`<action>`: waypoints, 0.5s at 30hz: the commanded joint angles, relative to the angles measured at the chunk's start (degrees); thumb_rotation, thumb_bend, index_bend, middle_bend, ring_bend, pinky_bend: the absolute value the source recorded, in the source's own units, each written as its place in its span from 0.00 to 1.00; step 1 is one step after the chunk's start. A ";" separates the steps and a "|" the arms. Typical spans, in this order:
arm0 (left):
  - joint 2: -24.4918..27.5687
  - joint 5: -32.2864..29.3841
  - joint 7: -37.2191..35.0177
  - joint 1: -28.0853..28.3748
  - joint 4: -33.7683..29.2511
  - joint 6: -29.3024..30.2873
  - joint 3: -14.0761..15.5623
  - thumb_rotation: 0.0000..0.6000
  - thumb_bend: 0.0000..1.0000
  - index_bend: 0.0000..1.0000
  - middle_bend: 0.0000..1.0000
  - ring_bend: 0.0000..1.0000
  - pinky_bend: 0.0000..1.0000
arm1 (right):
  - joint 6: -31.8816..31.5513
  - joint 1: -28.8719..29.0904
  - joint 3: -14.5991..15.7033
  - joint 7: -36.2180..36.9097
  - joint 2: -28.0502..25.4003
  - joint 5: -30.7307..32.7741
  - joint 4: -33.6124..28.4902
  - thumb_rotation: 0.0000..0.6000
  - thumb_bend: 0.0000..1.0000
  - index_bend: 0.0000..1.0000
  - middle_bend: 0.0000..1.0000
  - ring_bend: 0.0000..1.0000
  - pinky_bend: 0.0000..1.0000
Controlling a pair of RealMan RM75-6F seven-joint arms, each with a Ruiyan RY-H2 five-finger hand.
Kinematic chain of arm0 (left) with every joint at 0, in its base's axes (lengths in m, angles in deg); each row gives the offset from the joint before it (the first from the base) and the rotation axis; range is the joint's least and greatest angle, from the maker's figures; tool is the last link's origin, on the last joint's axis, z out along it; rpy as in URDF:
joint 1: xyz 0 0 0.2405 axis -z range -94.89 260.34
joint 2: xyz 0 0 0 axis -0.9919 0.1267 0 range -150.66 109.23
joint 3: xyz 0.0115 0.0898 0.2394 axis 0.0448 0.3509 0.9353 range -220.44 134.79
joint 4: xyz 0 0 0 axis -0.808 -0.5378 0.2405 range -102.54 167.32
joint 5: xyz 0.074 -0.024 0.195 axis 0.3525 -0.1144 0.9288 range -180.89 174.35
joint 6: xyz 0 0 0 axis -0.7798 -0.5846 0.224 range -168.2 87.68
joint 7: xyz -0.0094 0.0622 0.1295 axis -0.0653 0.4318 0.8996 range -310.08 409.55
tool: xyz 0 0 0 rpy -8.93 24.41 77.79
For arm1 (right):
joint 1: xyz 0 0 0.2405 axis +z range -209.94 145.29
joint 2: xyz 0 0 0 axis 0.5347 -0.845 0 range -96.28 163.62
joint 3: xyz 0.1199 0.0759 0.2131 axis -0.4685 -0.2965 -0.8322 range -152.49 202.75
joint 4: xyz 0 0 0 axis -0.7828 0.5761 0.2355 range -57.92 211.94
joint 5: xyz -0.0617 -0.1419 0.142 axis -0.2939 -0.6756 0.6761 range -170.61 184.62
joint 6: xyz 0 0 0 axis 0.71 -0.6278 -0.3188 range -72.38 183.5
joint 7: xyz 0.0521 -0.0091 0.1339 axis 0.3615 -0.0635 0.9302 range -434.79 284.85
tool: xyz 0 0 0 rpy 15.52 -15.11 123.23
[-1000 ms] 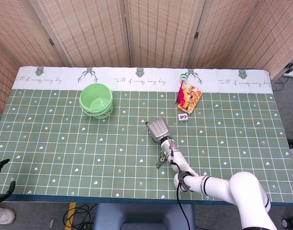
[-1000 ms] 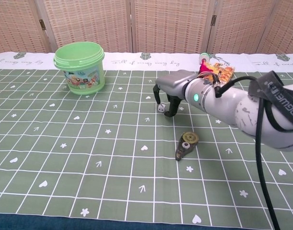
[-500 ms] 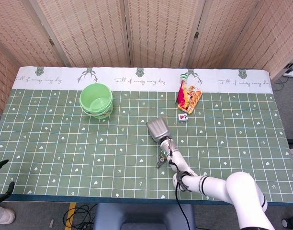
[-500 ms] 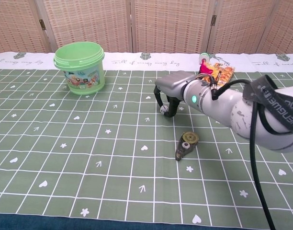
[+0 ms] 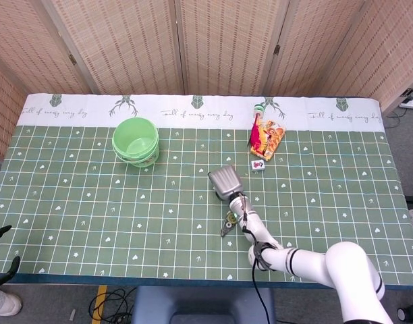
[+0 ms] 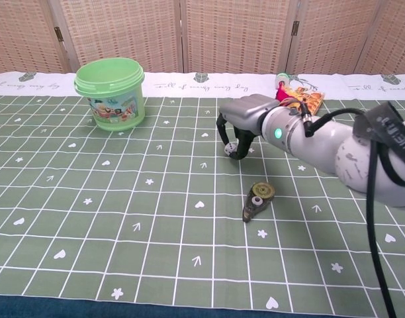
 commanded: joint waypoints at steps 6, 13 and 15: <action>-0.21 0.93 0.09 0.43 -0.39 0.01 -0.05 1.00 0.39 0.20 0.02 0.03 0.09 | -8.38 -7.34 2.21 4.82 -13.18 -7.37 -16.99 1.00 0.26 0.64 0.99 1.00 1.00; -0.58 1.81 0.43 1.33 -0.70 -0.59 -0.20 1.00 0.39 0.20 0.02 0.03 0.09 | -13.40 -13.94 5.95 8.18 -22.47 -12.07 -25.69 1.00 0.26 0.64 0.99 1.00 1.00; -0.73 2.22 0.59 1.59 -1.02 -0.60 -0.23 1.00 0.39 0.20 0.02 0.03 0.09 | -12.87 -14.88 6.69 8.04 -24.55 -10.94 -27.62 1.00 0.26 0.64 0.99 1.00 1.00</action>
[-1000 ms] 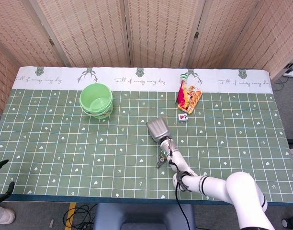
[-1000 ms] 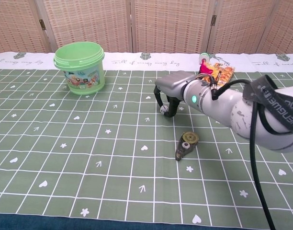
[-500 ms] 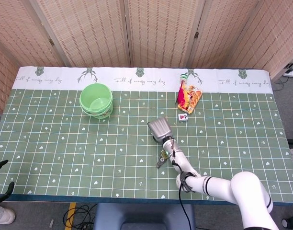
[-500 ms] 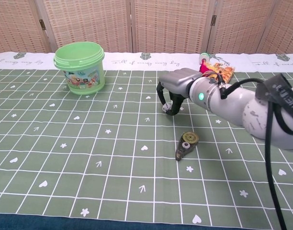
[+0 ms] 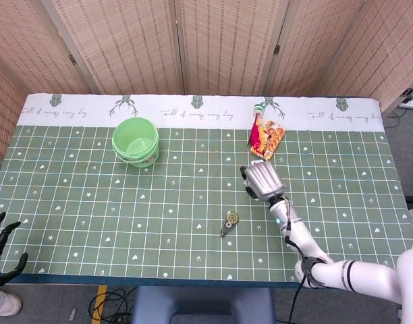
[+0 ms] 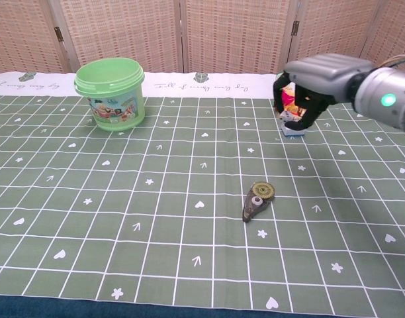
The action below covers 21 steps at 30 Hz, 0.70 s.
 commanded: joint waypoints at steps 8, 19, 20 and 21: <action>-0.34 1.15 1.28 0.89 -1.36 -0.25 -0.02 1.00 0.39 0.20 0.02 0.03 0.09 | -3.81 -5.01 1.52 5.01 -5.06 -3.08 -4.09 1.00 0.26 0.65 0.99 1.00 1.00; -0.20 1.45 2.18 1.19 -2.23 -0.35 0.15 1.00 0.39 0.20 0.02 0.03 0.09 | -20.20 -10.61 -2.95 28.45 1.39 -22.67 5.34 1.00 0.30 0.00 0.97 1.00 1.00; -0.20 1.41 2.19 1.21 -2.25 -0.38 0.14 1.00 0.39 0.20 0.02 0.03 0.09 | -19.70 -10.72 -3.04 28.12 1.06 -22.34 4.97 1.00 0.30 0.00 0.97 1.00 1.00; -0.21 1.35 2.19 1.22 -2.27 -0.42 0.13 1.00 0.39 0.20 0.02 0.03 0.09 | -19.15 -10.85 -3.08 27.69 0.71 -21.94 4.59 1.00 0.31 0.00 0.97 1.00 1.00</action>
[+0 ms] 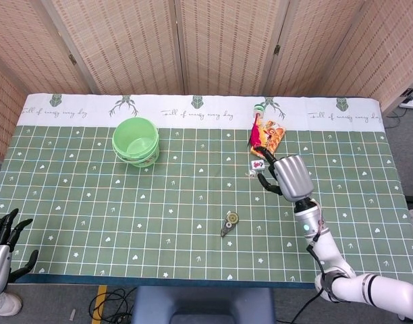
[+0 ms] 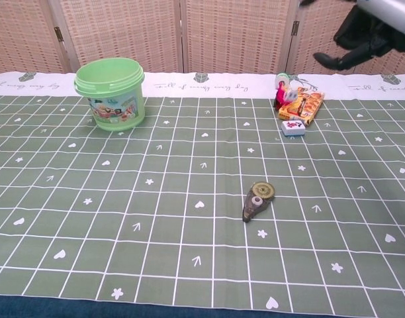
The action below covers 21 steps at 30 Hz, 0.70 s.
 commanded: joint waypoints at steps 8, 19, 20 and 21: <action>0.04 -0.44 -0.18 -0.07 0.21 0.04 -0.01 1.00 0.39 0.20 0.02 0.03 0.09 | 3.08 -3.56 -0.44 -4.83 -3.61 1.17 -3.75 1.00 0.31 0.00 0.97 1.00 1.00; 0.55 -1.08 -0.46 -0.29 0.41 0.18 -0.09 1.00 0.39 0.20 0.02 0.02 0.09 | -0.91 -11.67 4.64 -9.32 -15.73 -2.10 -12.88 1.00 0.31 0.17 0.88 0.94 1.00; 0.59 -1.09 -0.40 -0.28 0.37 0.19 -0.11 1.00 0.39 0.20 0.02 0.02 0.09 | -1.19 -12.61 5.50 -9.37 -16.99 -2.55 -13.67 1.00 0.31 0.19 0.86 0.92 0.99; 0.62 -1.08 -0.35 -0.26 0.29 0.21 -0.14 1.00 0.39 0.20 0.02 0.03 0.09 | -1.56 -13.89 6.65 -9.28 -18.64 -3.12 -14.64 1.00 0.31 0.22 0.82 0.88 0.96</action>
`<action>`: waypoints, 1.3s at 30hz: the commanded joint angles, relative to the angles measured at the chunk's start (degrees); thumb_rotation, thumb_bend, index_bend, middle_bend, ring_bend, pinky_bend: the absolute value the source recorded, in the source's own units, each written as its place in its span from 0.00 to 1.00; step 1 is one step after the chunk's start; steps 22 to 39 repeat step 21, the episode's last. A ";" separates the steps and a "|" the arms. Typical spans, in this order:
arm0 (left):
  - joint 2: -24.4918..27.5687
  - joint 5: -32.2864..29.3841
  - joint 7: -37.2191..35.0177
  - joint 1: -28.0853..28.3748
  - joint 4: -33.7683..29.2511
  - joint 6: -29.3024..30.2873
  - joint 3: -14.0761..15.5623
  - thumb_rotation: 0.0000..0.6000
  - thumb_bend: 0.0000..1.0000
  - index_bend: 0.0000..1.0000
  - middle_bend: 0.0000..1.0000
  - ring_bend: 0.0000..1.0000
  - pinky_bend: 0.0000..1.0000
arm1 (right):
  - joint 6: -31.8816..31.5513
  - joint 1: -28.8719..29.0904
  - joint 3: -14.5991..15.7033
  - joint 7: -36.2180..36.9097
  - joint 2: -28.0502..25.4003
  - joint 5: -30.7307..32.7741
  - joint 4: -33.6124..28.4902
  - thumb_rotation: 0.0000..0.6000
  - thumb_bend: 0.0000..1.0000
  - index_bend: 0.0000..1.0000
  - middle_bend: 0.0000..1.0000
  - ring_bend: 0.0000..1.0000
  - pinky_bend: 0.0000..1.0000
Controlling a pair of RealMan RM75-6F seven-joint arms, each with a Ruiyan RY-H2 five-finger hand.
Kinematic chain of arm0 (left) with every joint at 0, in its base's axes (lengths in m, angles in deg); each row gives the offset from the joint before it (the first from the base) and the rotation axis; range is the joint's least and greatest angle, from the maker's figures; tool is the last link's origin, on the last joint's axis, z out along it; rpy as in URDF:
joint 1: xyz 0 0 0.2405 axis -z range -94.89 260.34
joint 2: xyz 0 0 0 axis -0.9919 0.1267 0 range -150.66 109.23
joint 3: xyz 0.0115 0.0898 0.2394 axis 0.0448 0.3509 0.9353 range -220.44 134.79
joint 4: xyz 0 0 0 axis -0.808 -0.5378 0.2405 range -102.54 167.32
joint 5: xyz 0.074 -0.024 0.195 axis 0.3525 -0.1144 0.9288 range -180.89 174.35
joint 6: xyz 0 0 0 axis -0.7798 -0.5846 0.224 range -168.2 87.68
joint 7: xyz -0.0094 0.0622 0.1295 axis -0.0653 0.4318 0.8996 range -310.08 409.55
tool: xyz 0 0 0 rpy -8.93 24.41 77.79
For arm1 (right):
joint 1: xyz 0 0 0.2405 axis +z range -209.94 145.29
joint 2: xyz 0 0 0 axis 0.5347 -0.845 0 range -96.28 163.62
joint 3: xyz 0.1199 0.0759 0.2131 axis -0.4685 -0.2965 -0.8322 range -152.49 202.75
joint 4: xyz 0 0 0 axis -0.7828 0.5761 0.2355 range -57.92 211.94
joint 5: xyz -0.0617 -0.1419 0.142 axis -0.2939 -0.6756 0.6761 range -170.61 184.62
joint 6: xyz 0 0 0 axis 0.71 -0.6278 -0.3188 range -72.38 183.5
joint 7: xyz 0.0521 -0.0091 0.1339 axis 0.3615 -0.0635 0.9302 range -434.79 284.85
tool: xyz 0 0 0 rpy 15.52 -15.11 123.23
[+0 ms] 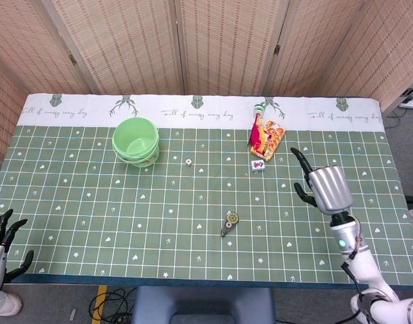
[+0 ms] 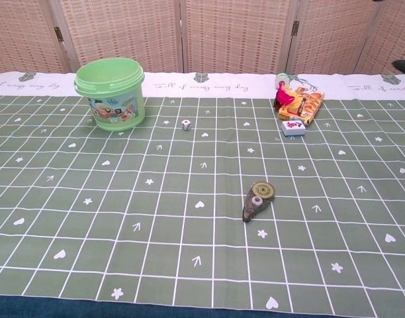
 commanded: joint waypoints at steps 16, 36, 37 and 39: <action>-0.26 0.63 2.25 0.89 -1.71 -0.75 0.00 1.00 0.39 0.20 0.02 0.03 0.09 | -15.07 -20.18 10.98 10.28 -8.86 -10.52 -0.68 1.00 0.31 0.21 0.20 0.15 0.27; -0.33 0.65 2.60 1.09 -2.00 -0.92 -0.02 1.00 0.39 0.20 0.02 0.03 0.09 | -16.03 -22.41 11.24 12.59 -8.19 -11.45 0.90 1.00 0.31 0.21 0.20 0.15 0.26; -0.33 0.65 2.60 1.09 -2.00 -0.92 -0.02 1.00 0.39 0.20 0.02 0.03 0.09 | -16.03 -22.41 11.24 12.59 -8.19 -11.45 0.90 1.00 0.31 0.21 0.20 0.15 0.26; -0.33 0.65 2.60 1.09 -2.00 -0.92 -0.02 1.00 0.39 0.20 0.02 0.03 0.09 | -16.03 -22.41 11.24 12.59 -8.19 -11.45 0.90 1.00 0.31 0.21 0.20 0.15 0.26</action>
